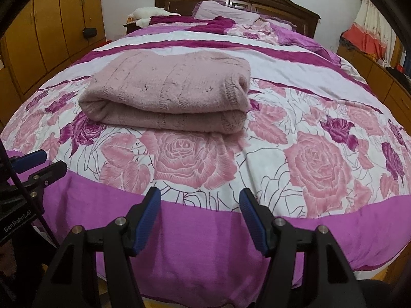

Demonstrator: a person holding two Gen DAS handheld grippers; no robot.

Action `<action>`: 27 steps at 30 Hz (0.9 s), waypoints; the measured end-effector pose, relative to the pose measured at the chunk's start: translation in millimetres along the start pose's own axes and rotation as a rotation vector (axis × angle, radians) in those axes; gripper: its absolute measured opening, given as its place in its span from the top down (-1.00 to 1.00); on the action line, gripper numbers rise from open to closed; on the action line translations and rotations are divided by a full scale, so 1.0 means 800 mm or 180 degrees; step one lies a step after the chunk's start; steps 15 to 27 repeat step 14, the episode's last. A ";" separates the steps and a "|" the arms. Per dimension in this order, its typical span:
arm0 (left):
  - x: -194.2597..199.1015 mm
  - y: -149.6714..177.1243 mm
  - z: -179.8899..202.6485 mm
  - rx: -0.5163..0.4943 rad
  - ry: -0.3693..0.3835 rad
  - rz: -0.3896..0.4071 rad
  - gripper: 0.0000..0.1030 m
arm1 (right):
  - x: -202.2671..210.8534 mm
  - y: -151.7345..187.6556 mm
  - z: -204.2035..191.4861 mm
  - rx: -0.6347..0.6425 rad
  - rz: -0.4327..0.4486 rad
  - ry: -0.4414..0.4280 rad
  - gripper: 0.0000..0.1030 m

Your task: Fold small clothes

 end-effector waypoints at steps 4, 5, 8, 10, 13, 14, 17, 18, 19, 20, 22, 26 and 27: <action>0.000 0.000 0.000 0.0039 0.0040 -0.0008 0.49 | 0.001 -0.001 0.001 -0.0019 0.0004 -0.0001 -0.29; 0.000 -0.001 0.000 0.0046 0.0038 0.0000 0.49 | 0.000 0.000 0.002 -0.0023 0.0000 0.0003 -0.29; 0.001 -0.001 0.000 0.0052 0.0036 0.0010 0.49 | -0.001 0.001 0.004 -0.0038 -0.0014 0.0019 -0.30; 0.001 -0.001 0.000 0.0035 0.0027 0.0007 0.49 | -0.001 0.001 0.004 -0.0037 -0.0009 0.0017 -0.30; 0.002 -0.002 0.000 0.0017 0.0022 0.0013 0.49 | -0.001 0.000 0.004 -0.0027 -0.0007 0.0023 -0.30; 0.002 -0.001 0.001 0.0014 0.0027 0.0013 0.49 | -0.002 0.000 0.004 -0.0020 -0.0006 0.0026 -0.30; 0.002 -0.001 0.001 0.0014 0.0027 0.0013 0.49 | -0.002 0.000 0.004 -0.0020 -0.0006 0.0026 -0.30; 0.002 -0.001 0.001 0.0014 0.0027 0.0013 0.49 | -0.002 0.000 0.004 -0.0020 -0.0006 0.0026 -0.30; 0.002 -0.001 0.001 0.0014 0.0027 0.0013 0.49 | -0.002 0.000 0.004 -0.0020 -0.0006 0.0026 -0.30; 0.002 -0.001 0.001 0.0014 0.0027 0.0013 0.49 | -0.002 0.000 0.004 -0.0020 -0.0006 0.0026 -0.30; 0.002 -0.001 0.001 0.0014 0.0027 0.0013 0.49 | -0.002 0.000 0.004 -0.0020 -0.0006 0.0026 -0.30; 0.002 -0.001 0.001 0.0014 0.0027 0.0013 0.49 | -0.002 0.000 0.004 -0.0020 -0.0006 0.0026 -0.30; 0.002 -0.001 0.001 0.0014 0.0027 0.0013 0.49 | -0.002 0.000 0.004 -0.0020 -0.0006 0.0026 -0.30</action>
Point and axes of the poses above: each gripper's, at about its wrist camera, not at the fingertips, and x roughly against the way its jaws point, z to its right, y to its underside, the point moved 6 cm from there along -x, roughly the way its jaws point, and after that the axes turned 4 degrees about z, right-handed, at the moved point
